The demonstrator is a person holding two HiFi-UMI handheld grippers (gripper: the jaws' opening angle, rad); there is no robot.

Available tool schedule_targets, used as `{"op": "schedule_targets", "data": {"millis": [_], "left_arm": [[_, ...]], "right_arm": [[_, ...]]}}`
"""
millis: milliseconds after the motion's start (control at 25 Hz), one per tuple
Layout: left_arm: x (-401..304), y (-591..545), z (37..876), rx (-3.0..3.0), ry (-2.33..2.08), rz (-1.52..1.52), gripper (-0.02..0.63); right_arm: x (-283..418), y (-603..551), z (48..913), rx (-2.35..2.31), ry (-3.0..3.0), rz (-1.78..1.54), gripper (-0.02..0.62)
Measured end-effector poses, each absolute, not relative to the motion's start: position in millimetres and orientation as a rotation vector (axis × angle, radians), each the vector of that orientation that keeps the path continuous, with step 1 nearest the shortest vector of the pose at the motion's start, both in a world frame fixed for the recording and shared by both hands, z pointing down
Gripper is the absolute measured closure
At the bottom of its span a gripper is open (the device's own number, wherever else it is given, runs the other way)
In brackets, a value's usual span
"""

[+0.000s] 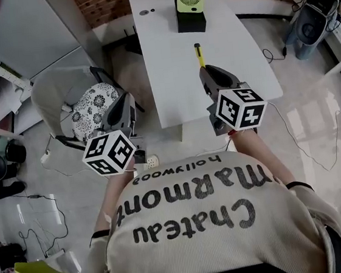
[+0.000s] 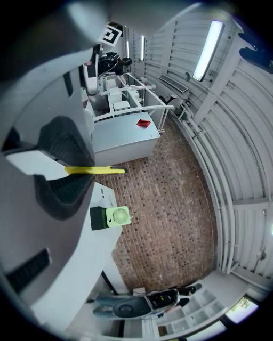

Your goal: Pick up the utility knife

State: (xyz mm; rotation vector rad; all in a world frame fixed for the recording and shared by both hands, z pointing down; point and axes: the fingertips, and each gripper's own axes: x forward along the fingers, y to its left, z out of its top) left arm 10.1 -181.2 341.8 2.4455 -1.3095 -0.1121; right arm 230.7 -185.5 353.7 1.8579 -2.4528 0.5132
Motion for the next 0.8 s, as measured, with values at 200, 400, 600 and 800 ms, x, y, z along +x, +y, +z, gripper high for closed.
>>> {"op": "schedule_targets", "data": {"millis": [200, 400, 600, 800], "left_arm": [[7, -181, 344, 2.439, -1.319, -0.118, 0.604], [8, -179, 344, 2.435, -1.32, -0.12, 0.604], [13, -178, 346, 2.439, -1.309, -0.112, 0.604], [16, -179, 348, 2.437, -1.308, -0.11, 0.604]], "right_arm": [[233, -184, 356, 1.865, -2.444, 0.513, 0.549], [235, -180, 359, 1.866, -2.432, 0.519, 0.551], [239, -178, 362, 1.872, -2.422, 0.535, 0.551], [243, -178, 366, 1.876, -2.414, 0.546, 0.551]]}}
